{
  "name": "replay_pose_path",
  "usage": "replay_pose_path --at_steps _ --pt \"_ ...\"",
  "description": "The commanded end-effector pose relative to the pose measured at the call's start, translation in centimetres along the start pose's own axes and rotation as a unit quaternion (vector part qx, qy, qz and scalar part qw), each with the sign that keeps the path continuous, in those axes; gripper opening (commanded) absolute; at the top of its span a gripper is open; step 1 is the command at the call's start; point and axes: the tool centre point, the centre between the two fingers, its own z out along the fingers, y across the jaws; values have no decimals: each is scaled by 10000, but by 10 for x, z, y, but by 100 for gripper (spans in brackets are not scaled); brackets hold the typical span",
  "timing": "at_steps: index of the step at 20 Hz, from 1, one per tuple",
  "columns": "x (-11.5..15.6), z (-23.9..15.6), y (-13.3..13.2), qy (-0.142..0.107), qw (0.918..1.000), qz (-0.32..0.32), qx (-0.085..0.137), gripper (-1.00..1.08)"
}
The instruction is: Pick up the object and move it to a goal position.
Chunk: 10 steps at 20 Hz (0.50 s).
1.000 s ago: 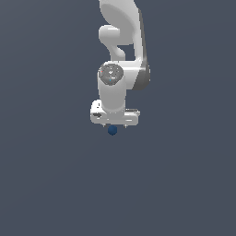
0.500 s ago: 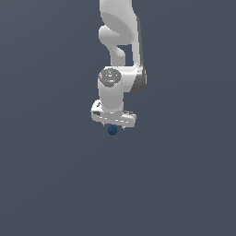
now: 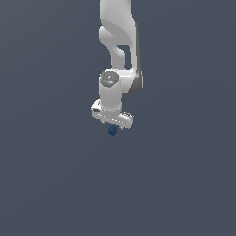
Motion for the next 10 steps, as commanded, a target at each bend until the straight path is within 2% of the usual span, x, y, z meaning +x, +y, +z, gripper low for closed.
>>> replay_pose_path --at_steps 1,10 --pt "-2 3 2 33 9999 106 2 100" --pt "-4 10 3 40 9999 141 2 100"
